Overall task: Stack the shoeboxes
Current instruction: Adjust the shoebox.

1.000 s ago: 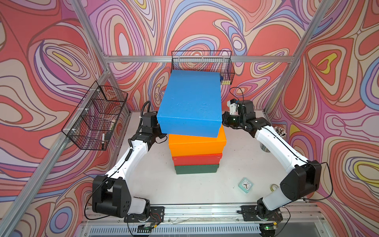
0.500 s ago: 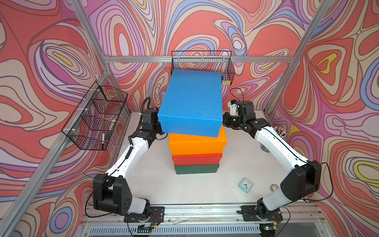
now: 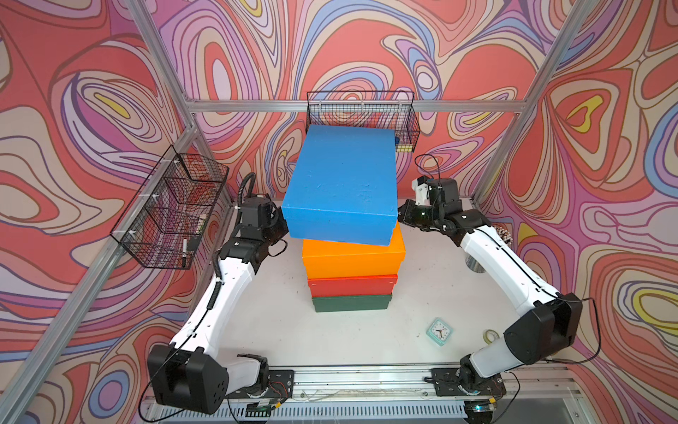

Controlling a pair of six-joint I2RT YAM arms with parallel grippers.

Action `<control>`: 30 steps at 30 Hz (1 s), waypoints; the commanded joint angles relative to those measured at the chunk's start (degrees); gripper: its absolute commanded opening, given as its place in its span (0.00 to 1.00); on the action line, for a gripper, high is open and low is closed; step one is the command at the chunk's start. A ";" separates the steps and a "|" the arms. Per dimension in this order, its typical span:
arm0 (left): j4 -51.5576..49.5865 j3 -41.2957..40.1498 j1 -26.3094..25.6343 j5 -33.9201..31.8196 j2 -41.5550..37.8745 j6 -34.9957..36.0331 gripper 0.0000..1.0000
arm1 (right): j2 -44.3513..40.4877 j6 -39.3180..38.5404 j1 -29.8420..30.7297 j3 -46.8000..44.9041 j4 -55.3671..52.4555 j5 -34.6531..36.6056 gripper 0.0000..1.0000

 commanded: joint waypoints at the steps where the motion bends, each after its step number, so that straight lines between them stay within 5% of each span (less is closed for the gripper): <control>1: -3.15 1.67 0.68 -4.70 -2.53 2.24 0.10 | -2.03 -1.22 -0.63 2.00 -1.60 1.52 0.00; 17: -0.72 8.96 1.57 4.56 -1.98 -1.15 0.12 | -2.20 -2.61 -0.72 10.25 -3.14 -5.39 0.00; 30: 2.82 4.68 1.17 9.27 -9.78 -6.30 0.12 | -3.63 0.55 1.67 9.37 1.98 -9.49 0.01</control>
